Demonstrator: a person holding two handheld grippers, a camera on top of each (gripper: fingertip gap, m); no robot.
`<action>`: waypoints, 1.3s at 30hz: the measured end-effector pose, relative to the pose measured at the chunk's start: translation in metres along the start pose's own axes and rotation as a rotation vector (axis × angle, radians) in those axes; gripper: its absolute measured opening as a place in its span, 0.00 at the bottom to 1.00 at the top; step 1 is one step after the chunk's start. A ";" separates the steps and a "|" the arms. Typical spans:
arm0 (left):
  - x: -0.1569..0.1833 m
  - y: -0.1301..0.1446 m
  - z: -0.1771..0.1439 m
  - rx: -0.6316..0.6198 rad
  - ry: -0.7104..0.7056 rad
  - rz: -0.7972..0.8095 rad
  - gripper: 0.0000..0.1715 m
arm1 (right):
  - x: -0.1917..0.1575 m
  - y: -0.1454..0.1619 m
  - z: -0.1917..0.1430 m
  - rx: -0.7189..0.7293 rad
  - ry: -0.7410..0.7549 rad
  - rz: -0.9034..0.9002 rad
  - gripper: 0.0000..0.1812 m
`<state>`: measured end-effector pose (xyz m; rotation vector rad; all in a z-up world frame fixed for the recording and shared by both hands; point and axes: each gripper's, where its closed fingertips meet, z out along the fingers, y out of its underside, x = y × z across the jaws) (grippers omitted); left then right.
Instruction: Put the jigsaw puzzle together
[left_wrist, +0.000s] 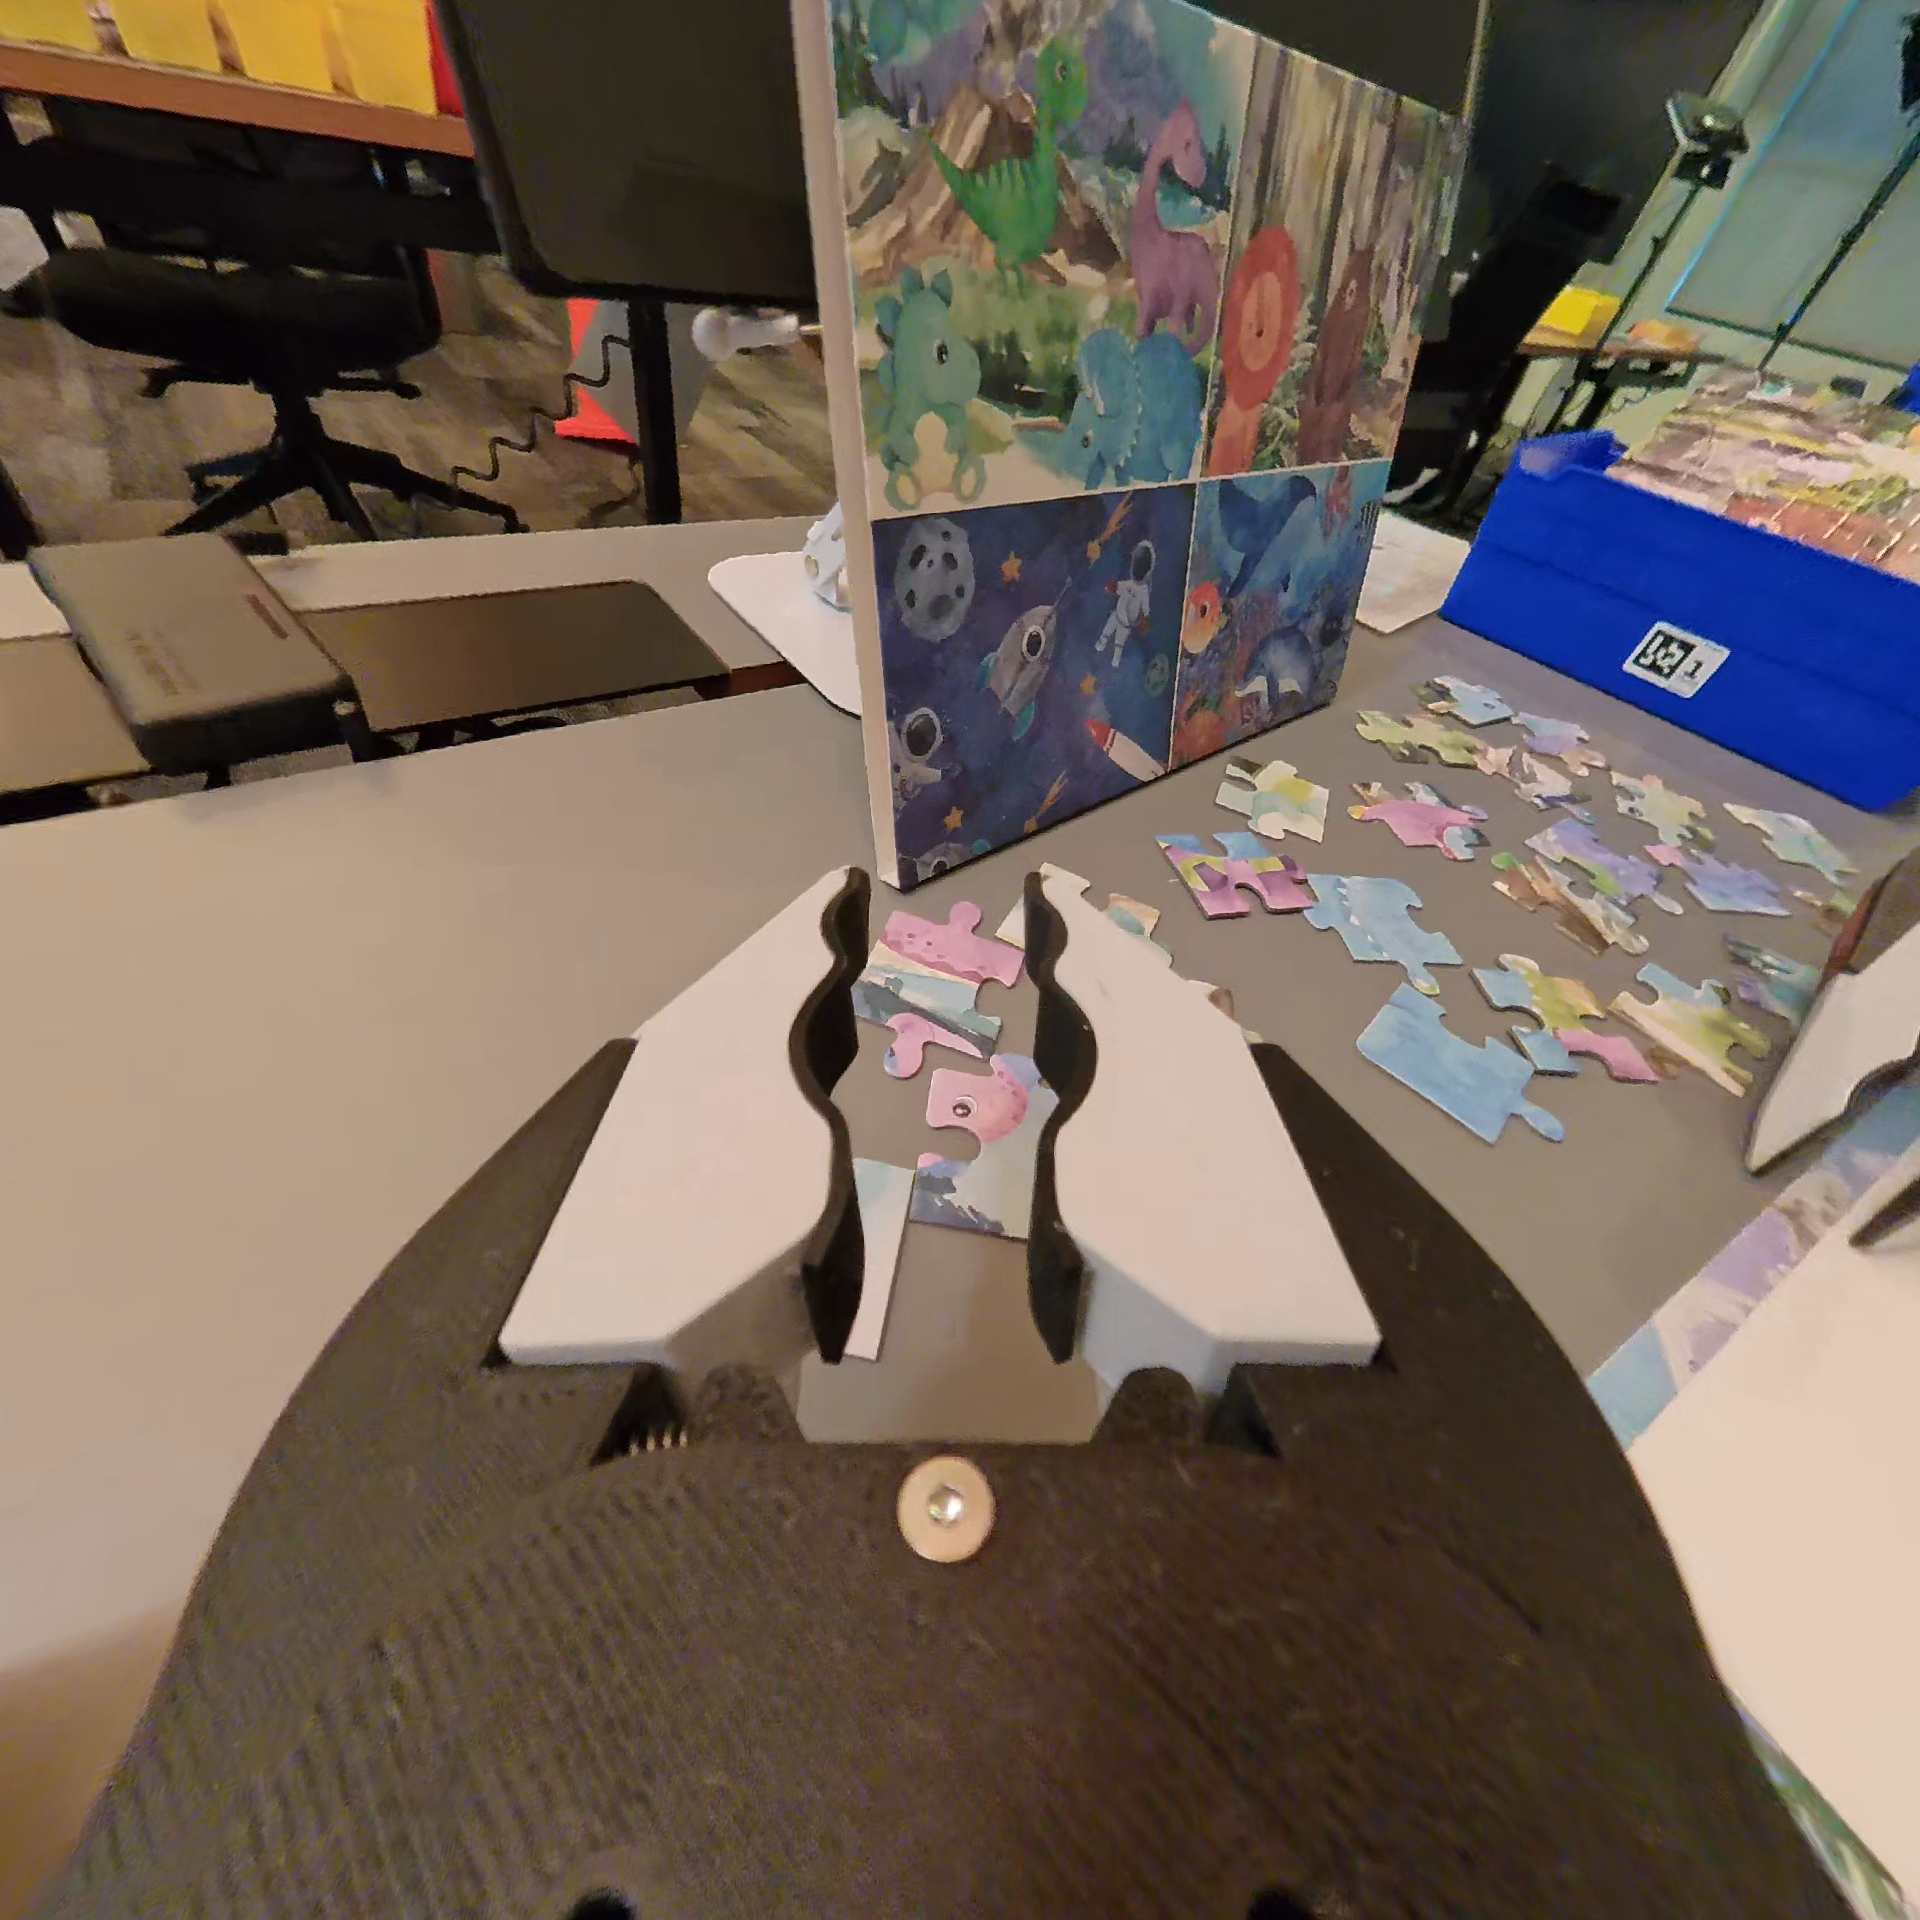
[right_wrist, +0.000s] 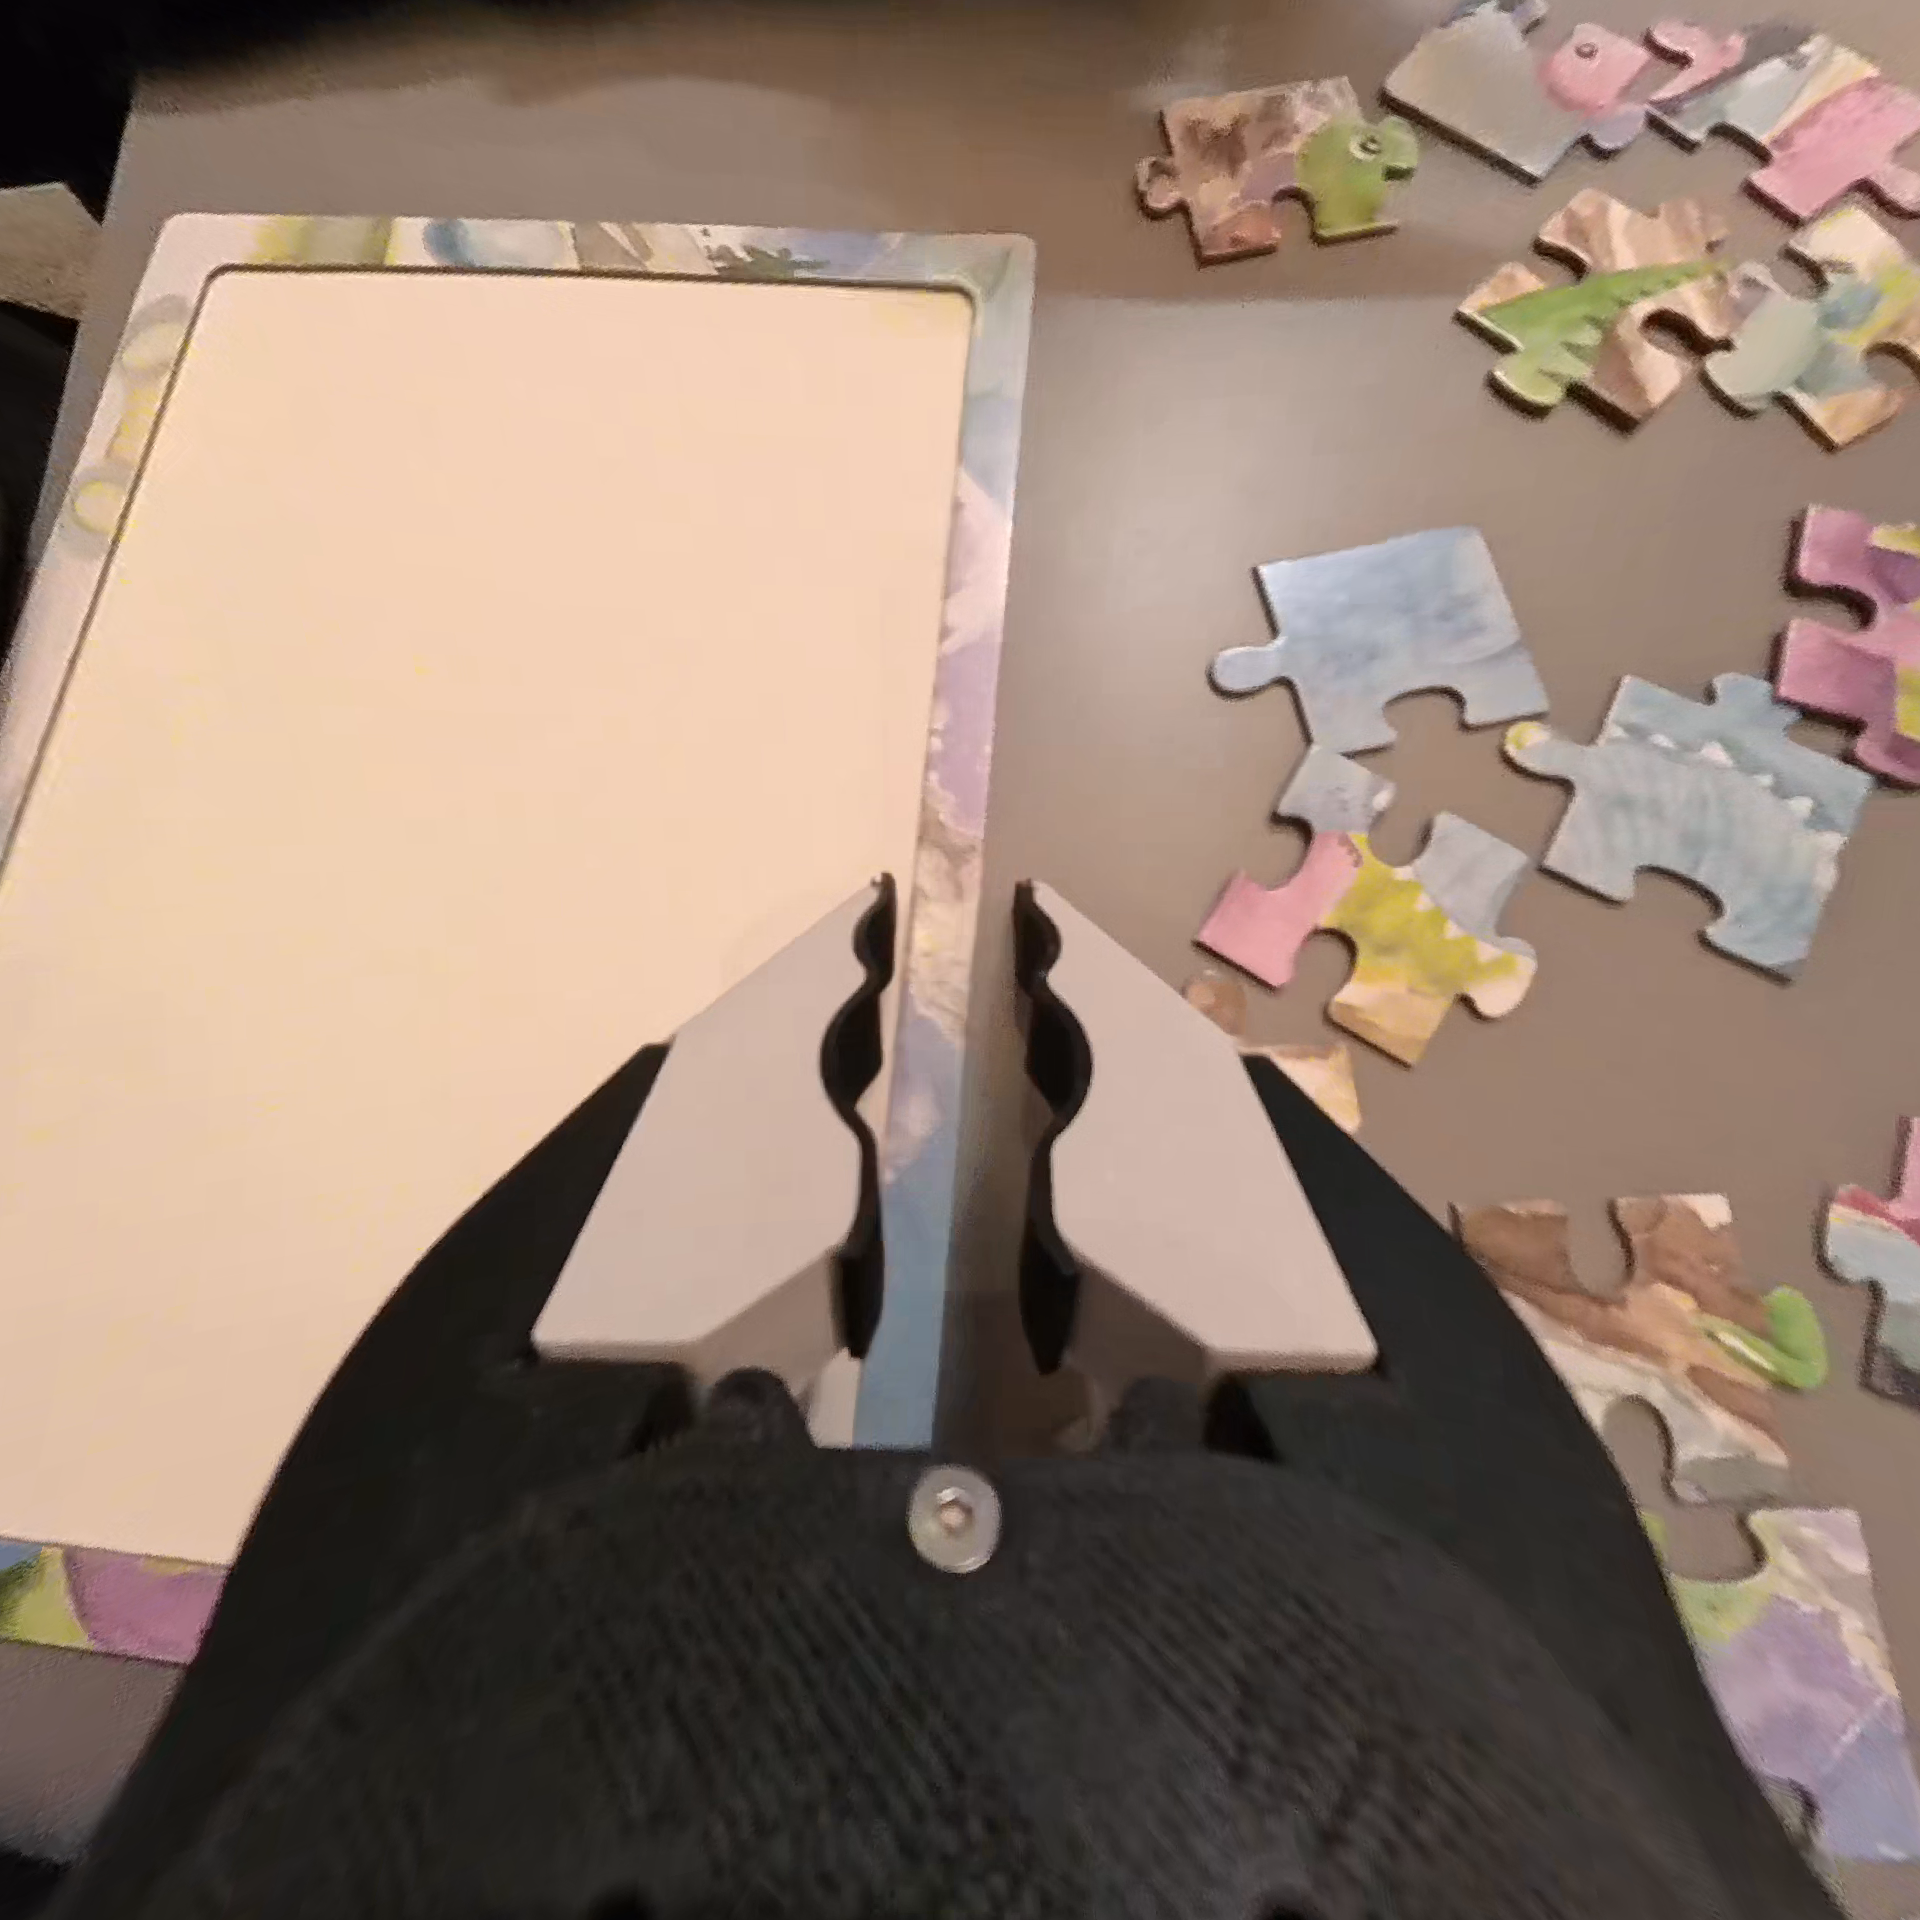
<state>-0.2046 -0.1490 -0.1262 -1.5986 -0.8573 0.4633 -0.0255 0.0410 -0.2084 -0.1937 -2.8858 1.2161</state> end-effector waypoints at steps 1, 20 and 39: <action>0.003 -0.002 0.000 0.010 0.001 0.024 0.16 | 0.003 0.001 -0.001 -0.003 0.015 0.006 0.11; 0.020 0.000 0.003 0.022 0.016 0.154 0.11 | 0.040 0.001 -0.006 -0.052 0.289 -0.054 0.06; 0.014 -0.004 0.000 0.054 -0.017 0.122 0.11 | 0.044 -0.012 0.007 0.024 0.296 0.058 0.03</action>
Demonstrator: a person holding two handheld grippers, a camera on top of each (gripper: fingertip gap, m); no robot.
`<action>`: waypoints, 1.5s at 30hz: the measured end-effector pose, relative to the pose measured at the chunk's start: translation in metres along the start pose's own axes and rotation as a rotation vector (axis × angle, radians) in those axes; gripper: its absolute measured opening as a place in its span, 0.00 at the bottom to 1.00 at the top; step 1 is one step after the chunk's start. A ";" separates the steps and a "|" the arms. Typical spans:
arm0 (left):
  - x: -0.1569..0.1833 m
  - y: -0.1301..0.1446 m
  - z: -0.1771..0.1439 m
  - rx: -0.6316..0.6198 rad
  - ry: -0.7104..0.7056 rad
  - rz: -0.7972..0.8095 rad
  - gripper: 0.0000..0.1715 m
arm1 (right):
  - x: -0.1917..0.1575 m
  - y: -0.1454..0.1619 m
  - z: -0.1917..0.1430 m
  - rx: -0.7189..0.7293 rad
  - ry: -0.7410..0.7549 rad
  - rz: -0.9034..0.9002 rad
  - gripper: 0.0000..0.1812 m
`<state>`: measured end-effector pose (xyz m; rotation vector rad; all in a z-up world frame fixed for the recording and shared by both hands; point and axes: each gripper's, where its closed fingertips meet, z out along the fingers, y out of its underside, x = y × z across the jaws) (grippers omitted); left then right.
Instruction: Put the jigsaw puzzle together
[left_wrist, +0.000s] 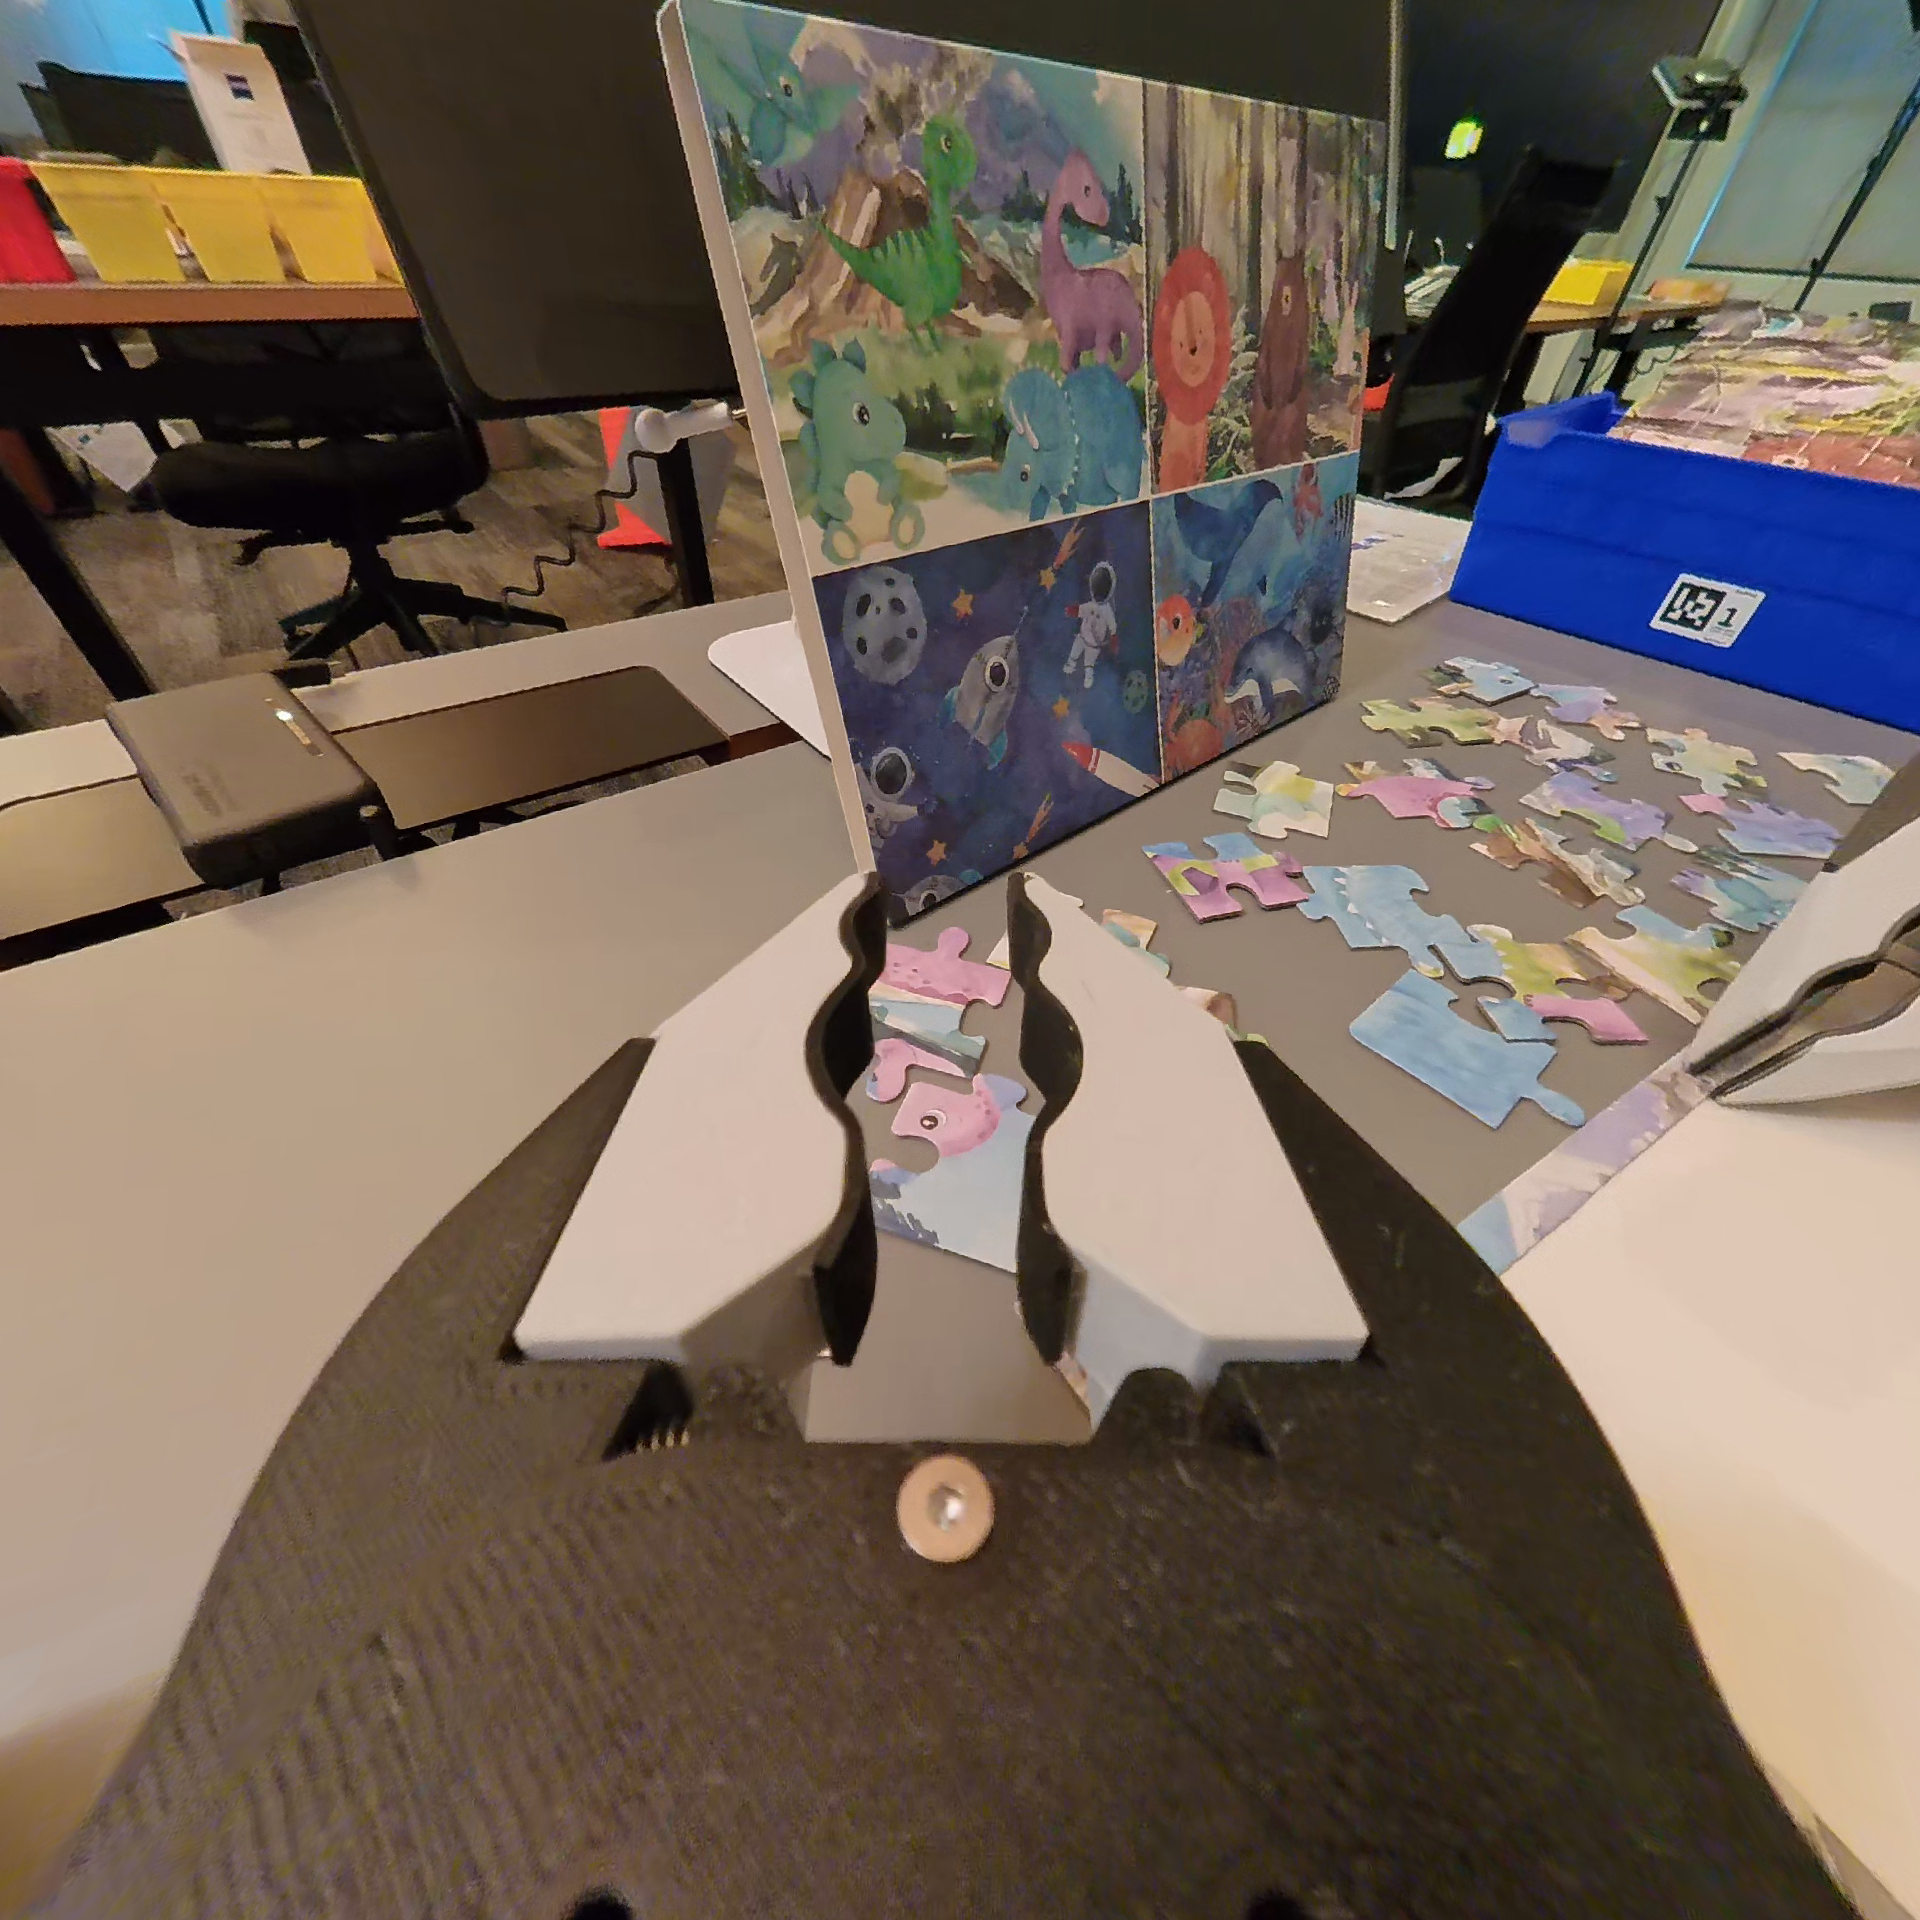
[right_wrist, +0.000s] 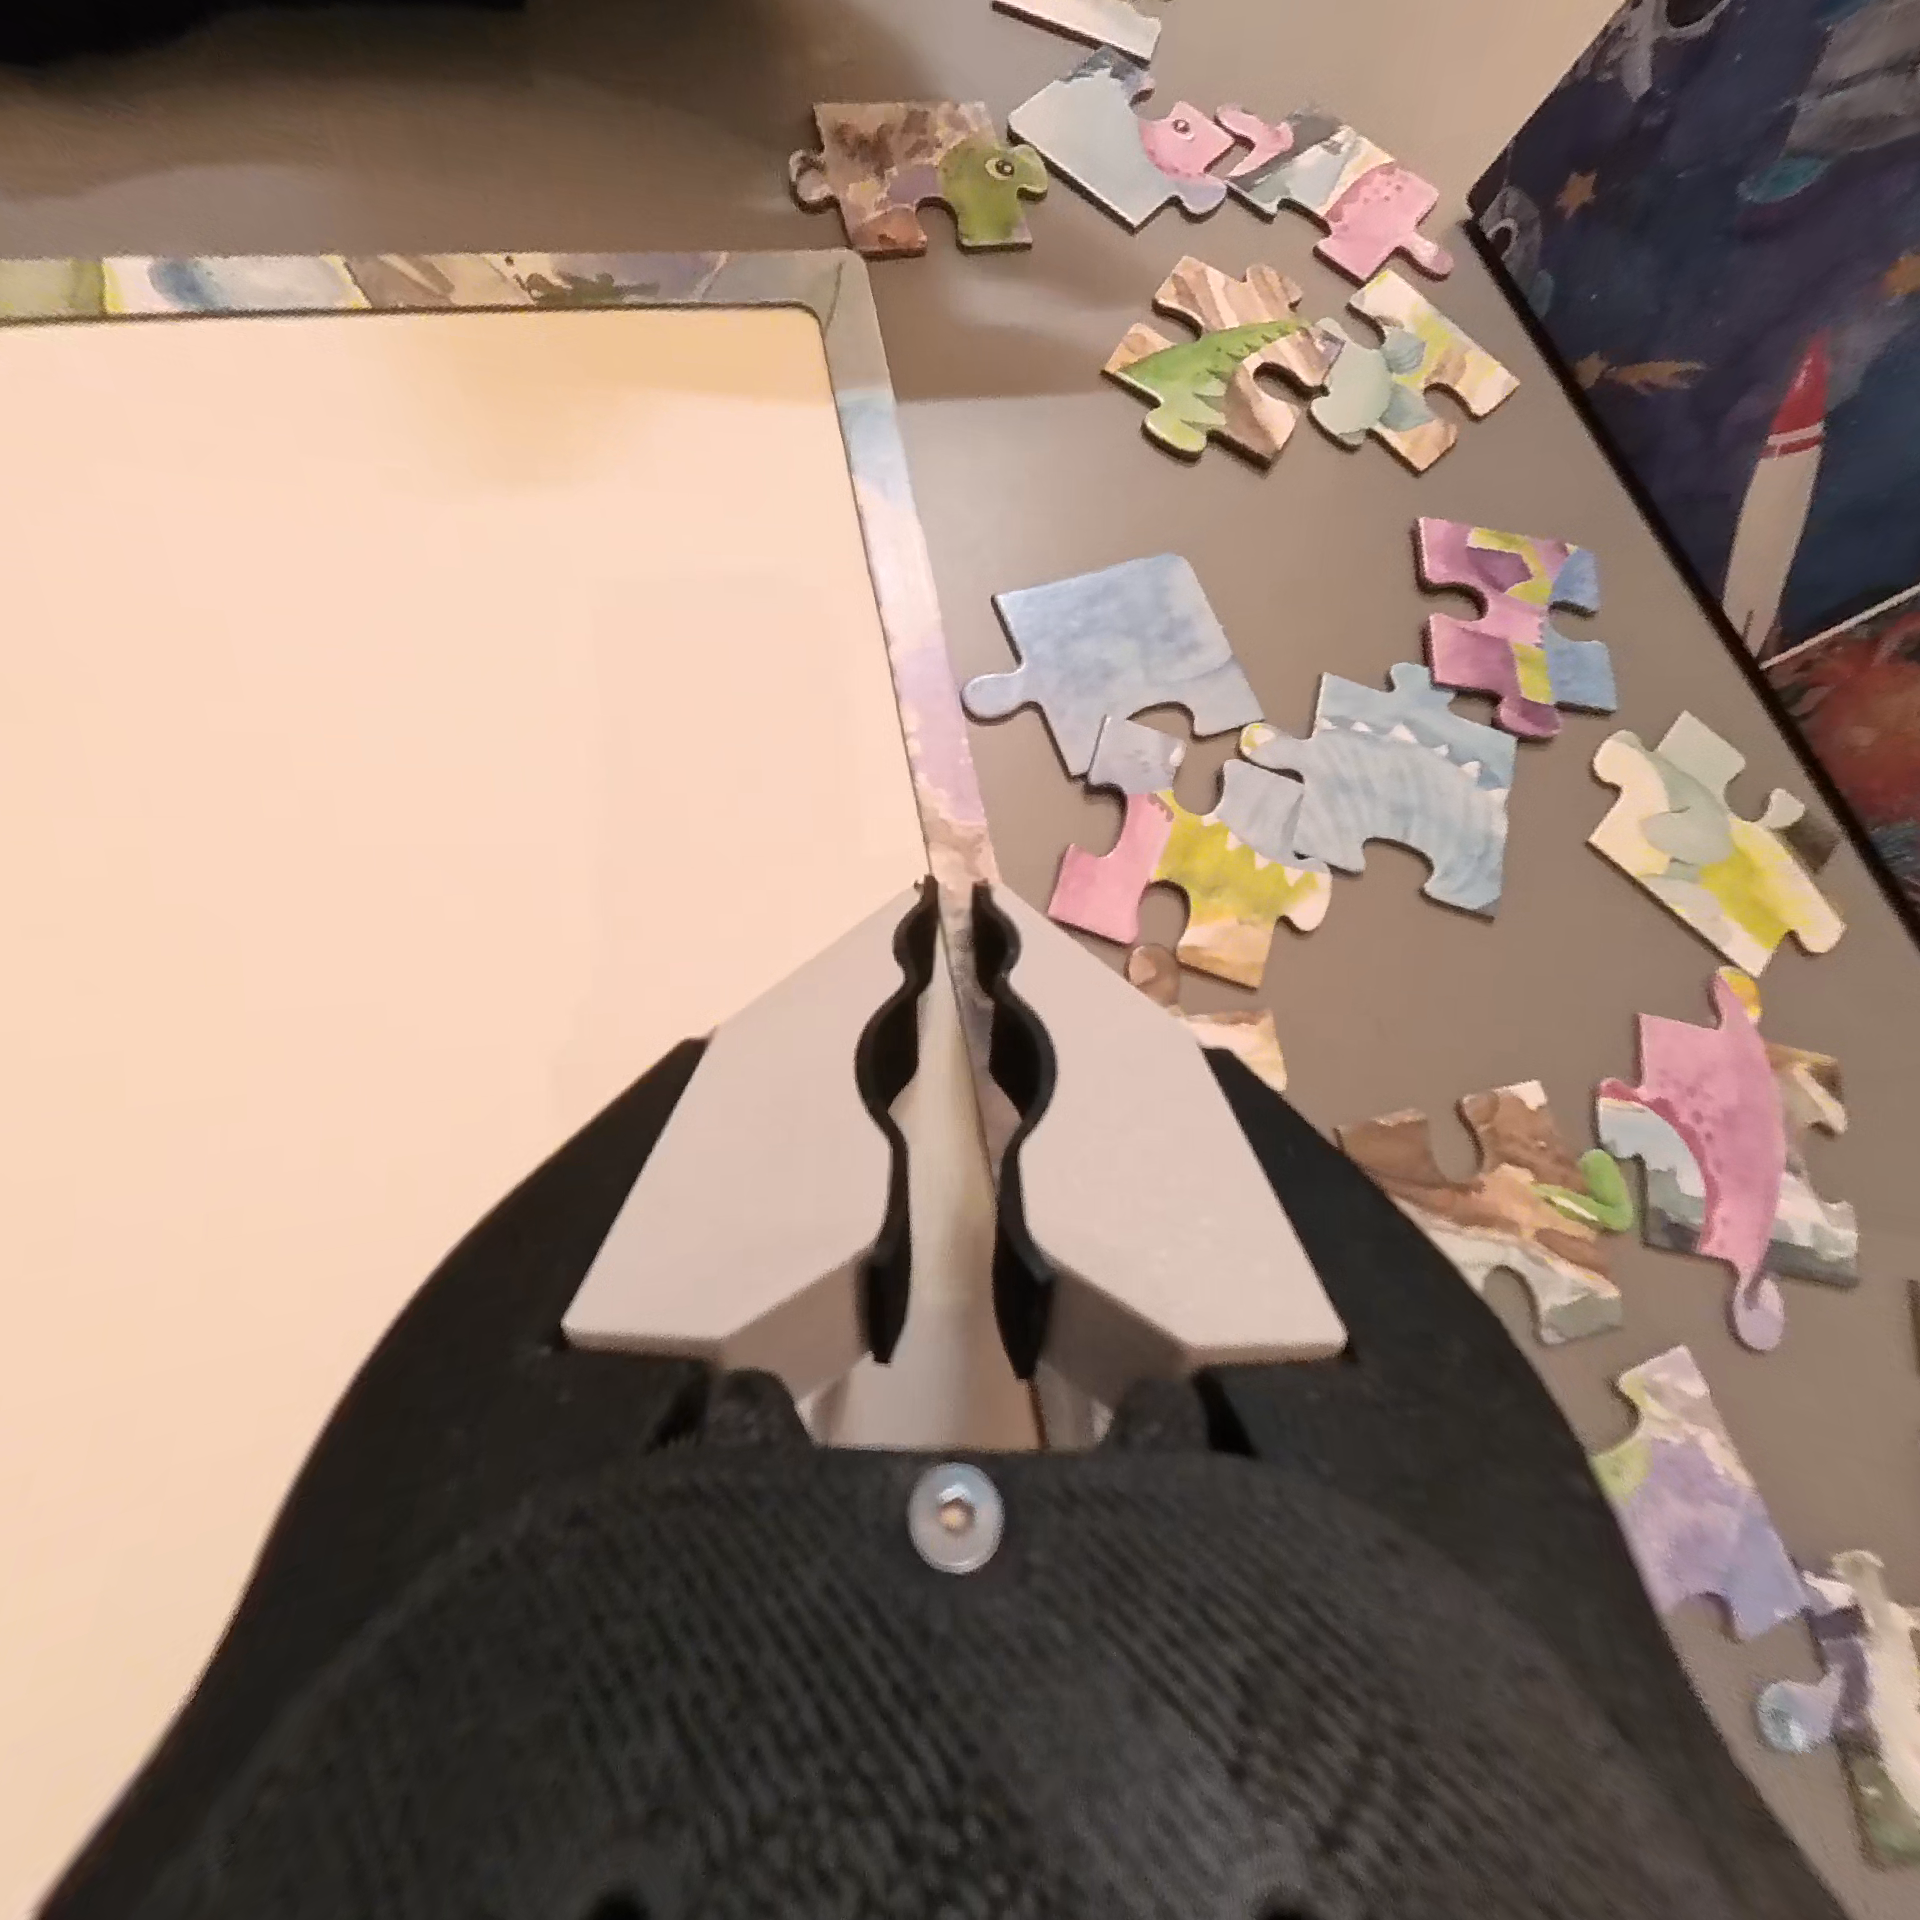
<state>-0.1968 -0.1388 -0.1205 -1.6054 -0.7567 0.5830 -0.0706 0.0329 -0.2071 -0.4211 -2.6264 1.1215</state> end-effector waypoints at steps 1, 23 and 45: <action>0.000 0.000 0.000 -0.003 -0.001 0.003 0.12 | 0.000 -0.001 0.000 0.010 -0.008 0.027 0.03; 0.151 0.011 -0.025 -0.245 0.561 -0.140 0.43 | 0.018 -0.008 -0.015 0.124 -0.058 0.236 0.13; 0.176 0.096 -0.027 -0.636 0.568 0.076 0.54 | 0.112 0.010 -0.133 0.508 0.235 0.472 0.08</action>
